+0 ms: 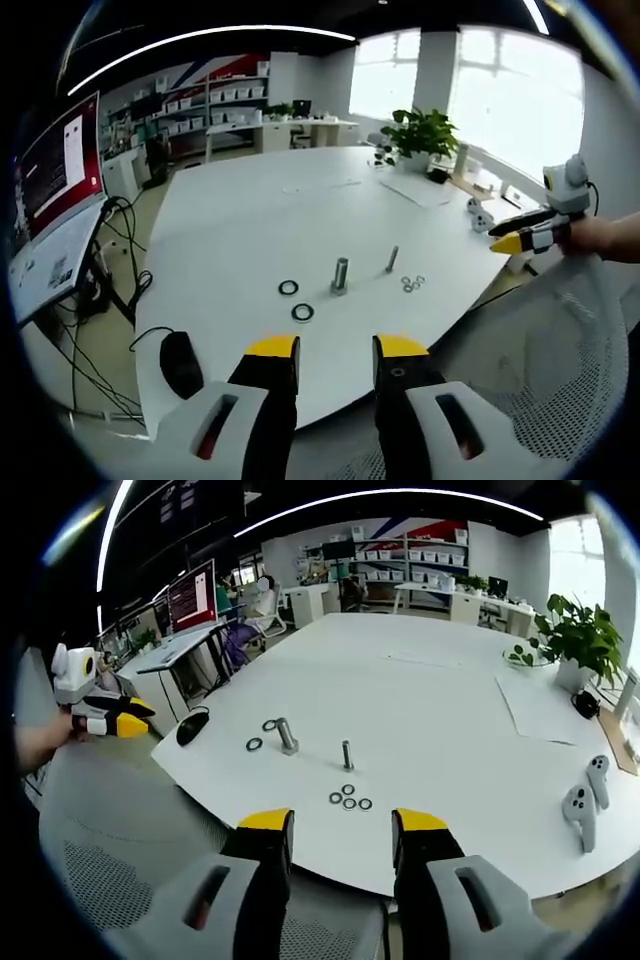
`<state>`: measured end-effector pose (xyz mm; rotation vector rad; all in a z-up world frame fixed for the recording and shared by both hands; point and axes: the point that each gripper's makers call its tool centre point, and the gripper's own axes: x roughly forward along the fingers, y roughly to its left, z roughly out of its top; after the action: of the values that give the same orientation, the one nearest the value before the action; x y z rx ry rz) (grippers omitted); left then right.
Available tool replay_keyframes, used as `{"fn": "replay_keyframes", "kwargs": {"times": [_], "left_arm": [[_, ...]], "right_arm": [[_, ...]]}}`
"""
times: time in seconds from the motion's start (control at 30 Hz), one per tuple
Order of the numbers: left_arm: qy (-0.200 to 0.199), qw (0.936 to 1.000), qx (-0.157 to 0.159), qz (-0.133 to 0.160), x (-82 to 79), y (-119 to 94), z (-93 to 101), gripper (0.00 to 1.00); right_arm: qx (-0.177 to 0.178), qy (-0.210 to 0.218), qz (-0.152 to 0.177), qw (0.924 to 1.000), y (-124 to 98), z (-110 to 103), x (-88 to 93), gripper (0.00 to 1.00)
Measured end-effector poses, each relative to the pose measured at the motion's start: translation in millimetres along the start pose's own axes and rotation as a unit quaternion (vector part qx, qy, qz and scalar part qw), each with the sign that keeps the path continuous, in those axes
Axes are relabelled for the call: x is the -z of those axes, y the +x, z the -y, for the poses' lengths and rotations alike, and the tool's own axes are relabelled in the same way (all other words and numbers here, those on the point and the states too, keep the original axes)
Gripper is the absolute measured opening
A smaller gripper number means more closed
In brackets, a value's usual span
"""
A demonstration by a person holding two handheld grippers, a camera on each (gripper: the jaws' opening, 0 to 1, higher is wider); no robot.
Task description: Place the washer onto the threaded stud by aligning its center hole with the stud, sliding it down to the base, and recovering from edge contact or off-axis alignment until the washer reaches the visible bottom stop.
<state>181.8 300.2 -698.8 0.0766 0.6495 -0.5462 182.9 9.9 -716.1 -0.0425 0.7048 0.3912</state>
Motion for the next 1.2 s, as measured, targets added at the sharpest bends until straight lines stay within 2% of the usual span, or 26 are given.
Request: {"fn": "replay_keyframes", "kwargs": {"times": [1.2], "left_arm": [[0.002,1.0,-0.003,-0.002,0.4,-0.3,0.0,0.26]], "right_arm": [[0.002,0.006,0.006,1.0,-0.3,2.3,-1.3,0.4]]}}
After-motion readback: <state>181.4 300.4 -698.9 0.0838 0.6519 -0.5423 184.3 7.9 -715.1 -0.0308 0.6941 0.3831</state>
